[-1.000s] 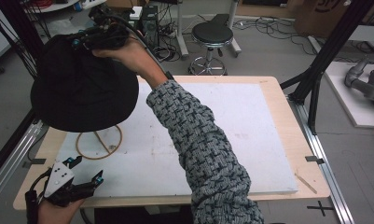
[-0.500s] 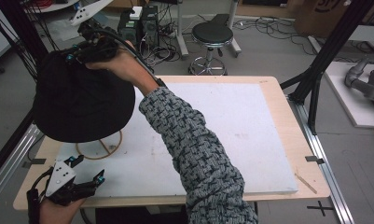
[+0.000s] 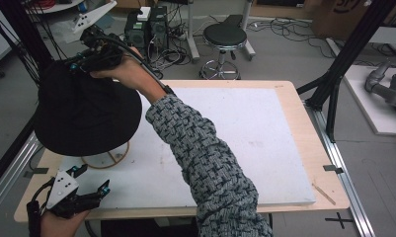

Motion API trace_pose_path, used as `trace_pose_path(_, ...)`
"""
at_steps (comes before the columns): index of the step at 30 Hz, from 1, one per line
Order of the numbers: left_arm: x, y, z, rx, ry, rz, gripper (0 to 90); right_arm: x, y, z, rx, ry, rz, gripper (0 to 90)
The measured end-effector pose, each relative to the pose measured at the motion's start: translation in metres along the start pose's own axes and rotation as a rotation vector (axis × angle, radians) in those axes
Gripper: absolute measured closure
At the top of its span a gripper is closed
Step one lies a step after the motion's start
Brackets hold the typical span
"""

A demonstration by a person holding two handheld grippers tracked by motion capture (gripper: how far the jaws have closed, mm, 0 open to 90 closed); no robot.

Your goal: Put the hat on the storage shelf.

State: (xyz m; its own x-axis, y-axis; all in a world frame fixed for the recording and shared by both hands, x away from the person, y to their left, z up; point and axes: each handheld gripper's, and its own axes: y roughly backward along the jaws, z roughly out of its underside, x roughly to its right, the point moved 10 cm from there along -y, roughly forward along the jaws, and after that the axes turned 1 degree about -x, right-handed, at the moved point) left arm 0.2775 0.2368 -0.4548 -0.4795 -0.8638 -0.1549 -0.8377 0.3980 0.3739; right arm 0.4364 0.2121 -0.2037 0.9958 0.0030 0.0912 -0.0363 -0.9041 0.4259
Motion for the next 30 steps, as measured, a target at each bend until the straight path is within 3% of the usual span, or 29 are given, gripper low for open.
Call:
trace_pose_path(5,0.000,0.000,0.000,0.000,0.000,0.001,17.1,0.002,-0.002,0.003,-0.008,-0.003,0.008,77.5)
trace_pose_path(8,0.000,0.000,0.000,0.000,0.000,0.001,17.2,0.004,-0.001,-0.001,0.025,-0.019,0.021,70.9)
trace_pose_path(17,0.002,0.000,0.000,-0.001,-0.005,0.004,17.2,0.012,0.011,0.005,0.015,-0.029,0.059,66.4)
trace_pose_path(30,0.007,-0.002,-0.001,-0.004,-0.016,0.018,17.3,0.029,0.063,0.028,0.018,-0.056,0.130,52.0)
